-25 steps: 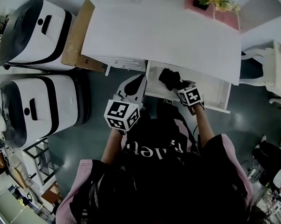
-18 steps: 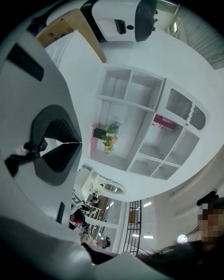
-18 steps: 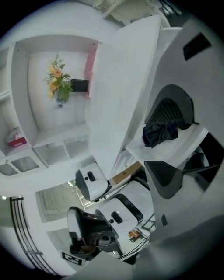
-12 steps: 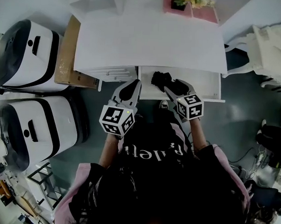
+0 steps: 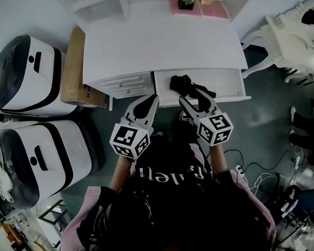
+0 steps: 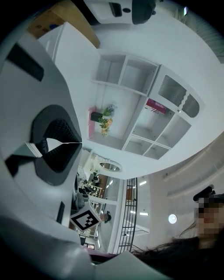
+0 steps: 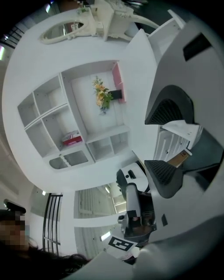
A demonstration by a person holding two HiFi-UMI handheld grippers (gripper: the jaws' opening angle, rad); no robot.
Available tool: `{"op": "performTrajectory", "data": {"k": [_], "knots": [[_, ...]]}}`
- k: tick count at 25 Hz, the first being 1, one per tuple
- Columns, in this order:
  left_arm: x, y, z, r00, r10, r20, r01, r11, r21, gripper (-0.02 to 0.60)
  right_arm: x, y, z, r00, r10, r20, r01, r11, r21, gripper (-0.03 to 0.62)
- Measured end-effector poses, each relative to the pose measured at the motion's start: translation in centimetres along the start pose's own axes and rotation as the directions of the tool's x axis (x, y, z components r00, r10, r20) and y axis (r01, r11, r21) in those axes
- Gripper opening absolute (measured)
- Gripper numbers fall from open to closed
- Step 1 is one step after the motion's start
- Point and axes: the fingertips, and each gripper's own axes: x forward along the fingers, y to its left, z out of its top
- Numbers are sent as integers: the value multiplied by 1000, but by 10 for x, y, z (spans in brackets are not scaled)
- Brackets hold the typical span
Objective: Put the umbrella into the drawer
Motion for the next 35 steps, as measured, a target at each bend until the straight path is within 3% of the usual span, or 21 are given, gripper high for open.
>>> {"op": "performTrajectory", "data": {"k": [9, 15, 16, 18, 21, 26, 35], "knots": [[-41, -9, -32, 998, -41, -50, 39, 999, -38, 16, -39, 43, -29, 998, -59, -21, 60, 998, 25, 278], [-47, -30, -40, 996, -70, -50, 69, 997, -34, 16, -56, 54, -42, 997, -55, -45, 55, 998, 18, 272], [-47, -33, -41, 996, -69, -50, 68, 997, -32, 16, -59, 54, -43, 997, -55, -45, 56, 998, 14, 259], [-49, -40, -44, 997, -59, -53, 58, 998, -28, 17, -68, 53, -45, 997, -65, -40, 65, 998, 9, 164], [-53, -54, -48, 998, -32, -56, 30, 999, -32, 15, -89, 52, -51, 997, -61, -36, 62, 998, 22, 131], [-61, -94, -52, 1000, -2, -31, 1, 1000, -27, 16, -134, 46, -67, 998, -48, -30, 48, 999, 23, 99], [-86, -204, -67, 1000, 6, -5, -6, 1000, -16, 16, -220, 51, -90, 1000, 10, -1, -10, 1000, 12, 81]]}}
